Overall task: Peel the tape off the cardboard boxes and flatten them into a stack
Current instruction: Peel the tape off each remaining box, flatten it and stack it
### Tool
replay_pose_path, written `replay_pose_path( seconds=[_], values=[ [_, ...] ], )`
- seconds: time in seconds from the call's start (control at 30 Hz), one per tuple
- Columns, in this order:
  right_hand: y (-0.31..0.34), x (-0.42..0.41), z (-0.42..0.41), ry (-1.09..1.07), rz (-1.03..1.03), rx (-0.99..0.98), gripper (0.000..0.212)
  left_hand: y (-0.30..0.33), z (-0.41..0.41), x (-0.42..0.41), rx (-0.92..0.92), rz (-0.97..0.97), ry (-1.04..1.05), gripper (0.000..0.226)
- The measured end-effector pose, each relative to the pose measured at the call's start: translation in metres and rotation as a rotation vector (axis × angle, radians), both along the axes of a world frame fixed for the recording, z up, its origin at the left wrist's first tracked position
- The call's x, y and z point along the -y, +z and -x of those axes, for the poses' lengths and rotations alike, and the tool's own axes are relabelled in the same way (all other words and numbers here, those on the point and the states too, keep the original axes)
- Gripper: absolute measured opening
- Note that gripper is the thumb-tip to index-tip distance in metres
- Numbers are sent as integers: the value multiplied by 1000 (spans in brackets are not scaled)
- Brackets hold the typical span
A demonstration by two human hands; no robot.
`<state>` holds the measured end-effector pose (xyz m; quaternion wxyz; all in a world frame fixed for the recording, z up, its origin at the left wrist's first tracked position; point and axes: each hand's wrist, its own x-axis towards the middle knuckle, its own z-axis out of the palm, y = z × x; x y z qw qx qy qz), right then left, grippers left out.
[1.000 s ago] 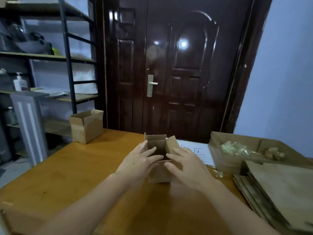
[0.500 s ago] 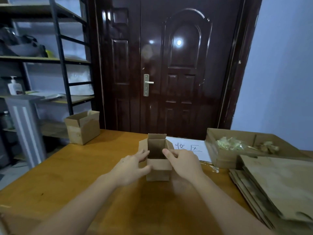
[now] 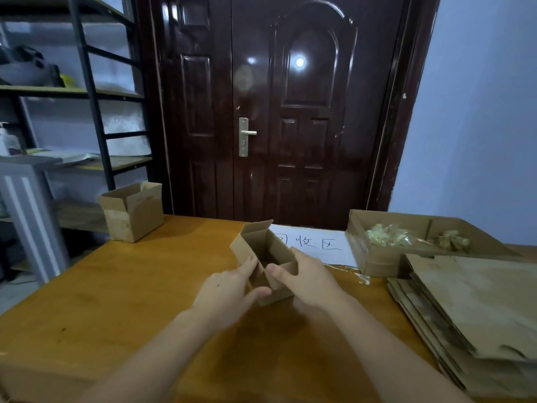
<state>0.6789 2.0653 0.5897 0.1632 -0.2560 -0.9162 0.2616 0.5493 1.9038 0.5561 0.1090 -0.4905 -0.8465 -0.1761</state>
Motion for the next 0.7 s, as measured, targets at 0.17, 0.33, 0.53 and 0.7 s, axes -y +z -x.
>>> replay_pose_path(
  seconds=[0.17, 0.33, 0.53, 0.7],
  values=[
    [13, -10, -4, 19, -111, 139, 119, 3, -8, 10, -263, 10, -167, 55],
    [18, -14, -2, 74, -46, 121, 77, 23, 4, 8, -290, -66, -253, 46],
    [6, -13, 2, 112, -92, 100, 83, 37, 28, -19, -188, 102, -223, 60],
    [-2, -23, 2, 182, -56, 99, 92, 37, 50, -19, -37, 211, -9, 116]
  ],
)
